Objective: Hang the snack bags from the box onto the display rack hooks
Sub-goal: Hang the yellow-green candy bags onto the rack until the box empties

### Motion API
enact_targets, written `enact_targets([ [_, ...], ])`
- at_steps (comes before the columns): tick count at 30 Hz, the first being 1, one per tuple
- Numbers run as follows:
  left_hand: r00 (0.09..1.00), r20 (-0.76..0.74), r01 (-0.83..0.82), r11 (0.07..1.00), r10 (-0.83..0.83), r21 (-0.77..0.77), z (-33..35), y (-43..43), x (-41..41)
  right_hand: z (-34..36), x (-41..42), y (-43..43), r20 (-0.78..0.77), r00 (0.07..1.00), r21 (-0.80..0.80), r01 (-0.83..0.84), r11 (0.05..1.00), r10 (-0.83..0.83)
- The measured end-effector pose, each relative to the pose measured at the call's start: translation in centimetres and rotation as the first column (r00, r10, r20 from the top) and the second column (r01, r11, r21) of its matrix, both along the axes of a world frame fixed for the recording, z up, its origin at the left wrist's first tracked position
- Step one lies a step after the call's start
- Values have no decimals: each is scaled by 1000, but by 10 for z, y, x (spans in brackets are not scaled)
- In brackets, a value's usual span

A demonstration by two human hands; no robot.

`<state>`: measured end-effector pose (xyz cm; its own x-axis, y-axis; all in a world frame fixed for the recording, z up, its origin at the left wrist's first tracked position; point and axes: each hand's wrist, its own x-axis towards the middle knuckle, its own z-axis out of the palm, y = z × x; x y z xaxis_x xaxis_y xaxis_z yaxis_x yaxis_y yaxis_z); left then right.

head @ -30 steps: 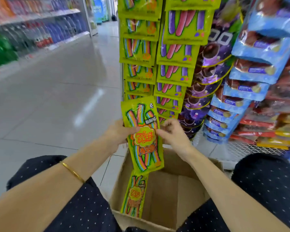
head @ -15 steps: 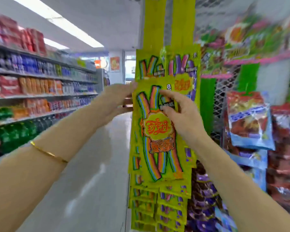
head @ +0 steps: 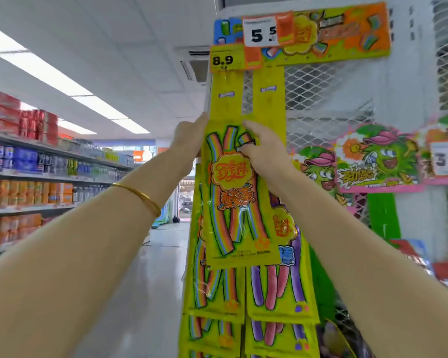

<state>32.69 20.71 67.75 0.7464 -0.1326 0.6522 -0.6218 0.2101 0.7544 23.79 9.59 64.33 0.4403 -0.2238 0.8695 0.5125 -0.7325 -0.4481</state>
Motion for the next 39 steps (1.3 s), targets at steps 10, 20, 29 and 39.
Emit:
enact_targets([
  [10, 992, -29, -127, 987, 124, -104, 19, -17, 10, 16, 36, -6, 11, 999, -51, 50, 997, -50],
  [20, 988, -120, -108, 987, 93, -118, 22, -19, -3, 23, 27, -2, -76, 985, -90, 150, 985, -157],
  [29, 991, -137, -17, 995, 3, -101, 19, -17, -2, 20, 11, 7, -92, 982, -134, 149, 980, -162],
  [39, 990, -138, 19, 997, -30, -80, 18, -15, -2, 12, 10, 8, -49, 970, -168, 227, 959, -238],
])
